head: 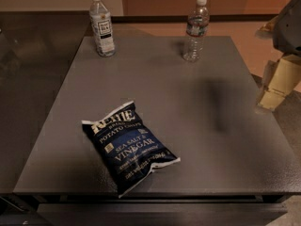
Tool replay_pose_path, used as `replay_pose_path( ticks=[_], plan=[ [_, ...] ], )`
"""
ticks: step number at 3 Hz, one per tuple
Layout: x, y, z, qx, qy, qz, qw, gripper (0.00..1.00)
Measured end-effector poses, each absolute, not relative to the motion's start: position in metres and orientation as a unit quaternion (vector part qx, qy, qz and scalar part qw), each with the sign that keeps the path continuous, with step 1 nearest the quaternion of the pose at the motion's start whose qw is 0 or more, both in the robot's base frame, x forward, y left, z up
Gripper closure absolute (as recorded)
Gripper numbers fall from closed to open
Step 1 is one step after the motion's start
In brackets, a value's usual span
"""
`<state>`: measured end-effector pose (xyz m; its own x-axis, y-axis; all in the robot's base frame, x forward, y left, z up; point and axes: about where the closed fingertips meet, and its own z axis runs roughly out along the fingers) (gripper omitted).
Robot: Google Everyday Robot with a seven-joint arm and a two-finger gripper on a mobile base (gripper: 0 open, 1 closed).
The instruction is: Move water bottle near blue chip bag
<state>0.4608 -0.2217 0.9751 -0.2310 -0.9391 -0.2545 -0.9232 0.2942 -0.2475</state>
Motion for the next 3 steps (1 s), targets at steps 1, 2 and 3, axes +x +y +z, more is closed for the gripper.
replay_pose_path(
  ticks=[1, 2, 3],
  plan=[
    [0.492, -0.227, 0.966, -0.58, 0.79, -0.004, 0.202, 0.0],
    [0.523, -0.233, 0.954, -0.555, 0.8, 0.009, 0.229, 0.0],
    [0.554, -0.235, 0.942, -0.526, 0.809, 0.013, 0.261, 0.0]
  ],
)
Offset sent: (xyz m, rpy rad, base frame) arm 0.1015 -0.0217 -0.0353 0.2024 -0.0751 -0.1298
